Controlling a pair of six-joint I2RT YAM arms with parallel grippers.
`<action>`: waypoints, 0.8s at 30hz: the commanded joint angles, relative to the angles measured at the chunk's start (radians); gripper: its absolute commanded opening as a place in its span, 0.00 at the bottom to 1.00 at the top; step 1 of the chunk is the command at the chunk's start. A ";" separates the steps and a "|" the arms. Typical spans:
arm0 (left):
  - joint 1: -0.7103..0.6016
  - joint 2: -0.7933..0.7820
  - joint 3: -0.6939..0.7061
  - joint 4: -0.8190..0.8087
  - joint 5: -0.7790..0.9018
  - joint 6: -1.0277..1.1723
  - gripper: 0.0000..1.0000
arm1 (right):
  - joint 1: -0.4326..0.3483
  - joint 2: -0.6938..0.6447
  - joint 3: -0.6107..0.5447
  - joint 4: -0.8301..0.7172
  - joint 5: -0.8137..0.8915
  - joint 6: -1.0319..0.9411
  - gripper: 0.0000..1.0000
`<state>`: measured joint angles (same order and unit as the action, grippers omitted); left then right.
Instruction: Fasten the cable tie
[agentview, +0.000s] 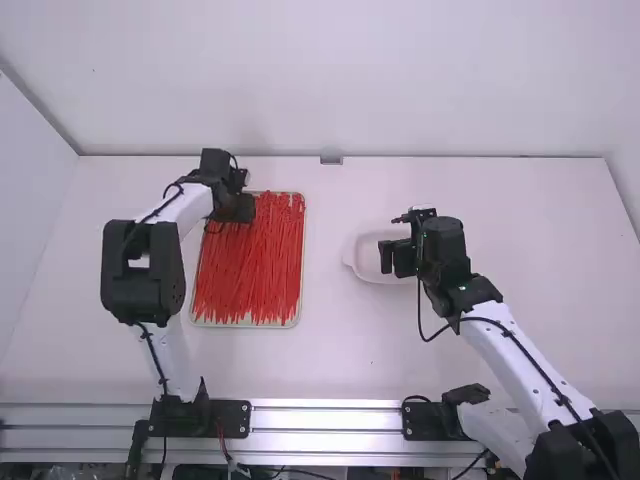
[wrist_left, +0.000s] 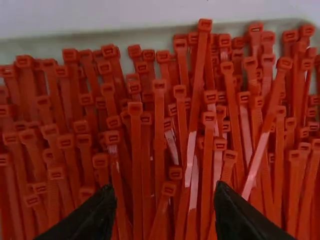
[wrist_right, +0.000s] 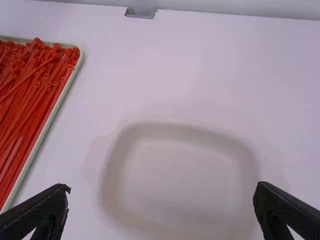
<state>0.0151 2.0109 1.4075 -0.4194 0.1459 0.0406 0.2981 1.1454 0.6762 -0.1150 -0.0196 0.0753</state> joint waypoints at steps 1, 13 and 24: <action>-0.002 0.006 -0.033 0.009 -0.005 -0.008 0.52 | -0.003 0.009 0.030 0.002 -0.002 0.003 0.99; -0.002 0.027 -0.083 0.089 -0.004 -0.011 0.44 | -0.003 0.009 0.030 0.002 -0.002 0.003 0.99; -0.008 0.066 -0.084 0.107 -0.004 0.000 0.40 | -0.003 0.048 0.030 0.022 -0.003 0.003 0.99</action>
<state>0.0101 2.0666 1.3346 -0.3088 0.1455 0.0410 0.2981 1.1790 0.6762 -0.0998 -0.0204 0.0780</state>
